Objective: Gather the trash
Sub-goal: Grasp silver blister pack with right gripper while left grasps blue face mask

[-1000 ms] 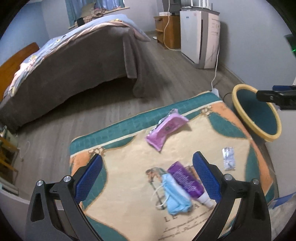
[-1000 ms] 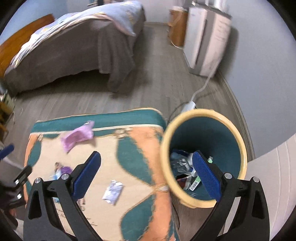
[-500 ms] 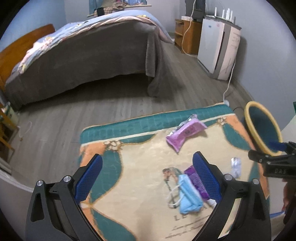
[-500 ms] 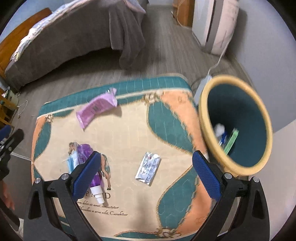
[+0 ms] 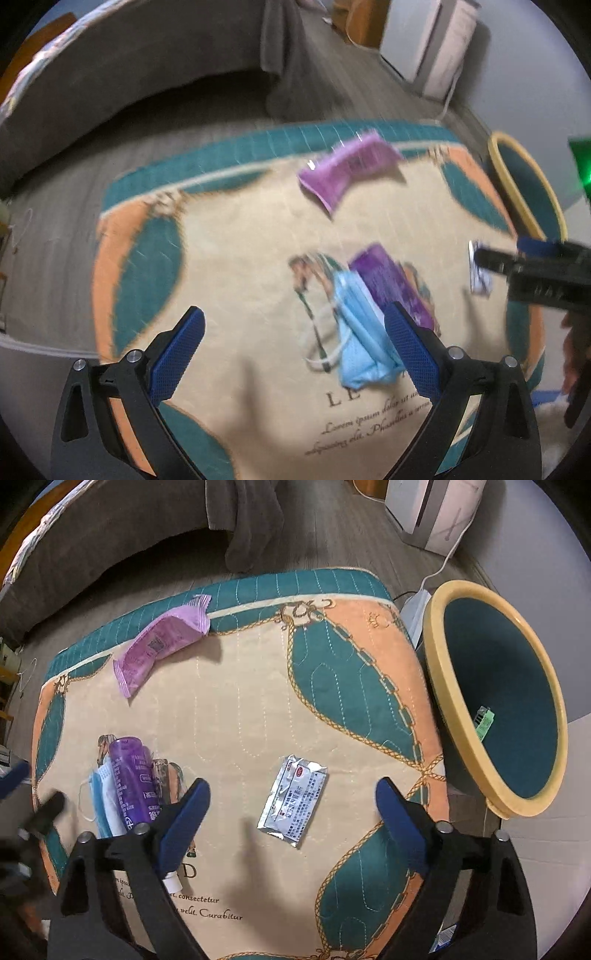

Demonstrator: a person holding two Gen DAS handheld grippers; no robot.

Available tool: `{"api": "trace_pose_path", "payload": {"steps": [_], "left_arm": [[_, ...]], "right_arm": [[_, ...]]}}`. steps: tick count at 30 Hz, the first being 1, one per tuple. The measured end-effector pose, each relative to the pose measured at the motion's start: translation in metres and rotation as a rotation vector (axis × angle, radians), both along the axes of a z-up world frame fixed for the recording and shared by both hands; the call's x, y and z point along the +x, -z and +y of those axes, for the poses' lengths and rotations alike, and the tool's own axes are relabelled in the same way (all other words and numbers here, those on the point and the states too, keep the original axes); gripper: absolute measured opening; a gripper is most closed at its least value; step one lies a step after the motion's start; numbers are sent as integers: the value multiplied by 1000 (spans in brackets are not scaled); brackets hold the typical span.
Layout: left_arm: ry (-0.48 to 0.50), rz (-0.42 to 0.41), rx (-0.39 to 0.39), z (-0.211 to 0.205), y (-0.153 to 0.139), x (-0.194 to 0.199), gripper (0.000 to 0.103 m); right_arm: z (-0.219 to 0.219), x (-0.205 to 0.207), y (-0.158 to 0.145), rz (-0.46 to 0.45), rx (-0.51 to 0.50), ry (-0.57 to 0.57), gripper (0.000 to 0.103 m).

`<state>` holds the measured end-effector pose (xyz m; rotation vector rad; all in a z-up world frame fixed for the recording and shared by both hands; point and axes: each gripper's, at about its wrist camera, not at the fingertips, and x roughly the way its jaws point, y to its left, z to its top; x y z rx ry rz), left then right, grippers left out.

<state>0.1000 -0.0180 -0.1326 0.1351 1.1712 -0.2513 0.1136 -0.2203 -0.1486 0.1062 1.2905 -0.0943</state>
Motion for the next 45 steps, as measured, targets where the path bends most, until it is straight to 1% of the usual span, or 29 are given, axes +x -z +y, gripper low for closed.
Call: {"api": "trace_pose_path", "payload": {"steps": [4,5,7,8,9,11,13,16,22,23,25,26,27,28,29,30,31,33,36,38,40,42,45], "left_arm": [[34,34,-13,-12,11,-4,95],[36,38,-12,-13,11,-4,94],[43,56,-12,-15,14,-4,87],[46,73,-14,-15,17,-3,77],[48,89,-17,-16,20,-3,72],[54,108,-15,-17,24,-3,69],[63,109,-6,-18,26,-4,68],[76,116,13,-21,30,-5,68],[101,114,30,-31,34,-4,67],[106,119,31,-33,36,-3,65],[118,134,21,-35,38,-3,56],[125,144,8,-35,38,-4,48],[133,151,0,-36,38,-4,37],[145,156,-3,-37,38,-5,33],[153,152,8,-39,37,-5,31],[158,149,15,-39,37,-6,28],[163,146,19,-41,35,-6,26],[158,138,13,-40,31,-5,17],[133,93,-7,-31,15,0,13],[115,50,-34,-23,1,3,13],[99,5,-44,-17,-11,6,13],[94,-30,-43,-19,-19,8,13],[77,-84,-83,-16,-39,11,13]], "right_arm": [[-2,-1,7,28,12,-2,75],[-3,-2,10,37,12,-2,71],[-6,-2,14,53,15,-3,68],[-7,-2,16,59,22,-1,64],[-7,0,19,64,31,2,61],[-9,1,22,74,51,9,57],[-9,3,25,81,57,8,54],[-9,7,26,85,65,0,54],[-4,11,28,103,42,-18,50],[-4,12,29,105,37,-21,50],[-1,12,29,109,25,-28,48],[0,12,29,111,15,-35,45],[2,10,30,114,3,-42,40],[3,10,30,114,-7,-45,37],[3,10,30,115,-19,-48,30],[3,10,29,115,-25,-48,25],[2,10,29,112,-18,-48,23],[-2,10,26,108,4,-49,21],[-6,11,18,84,7,-60,20],[-6,13,8,55,17,-61,20],[-5,14,0,29,27,-67,20],[-4,16,-13,-7,36,-72,20],[-2,19,-38,-74,28,-93,20]]}}
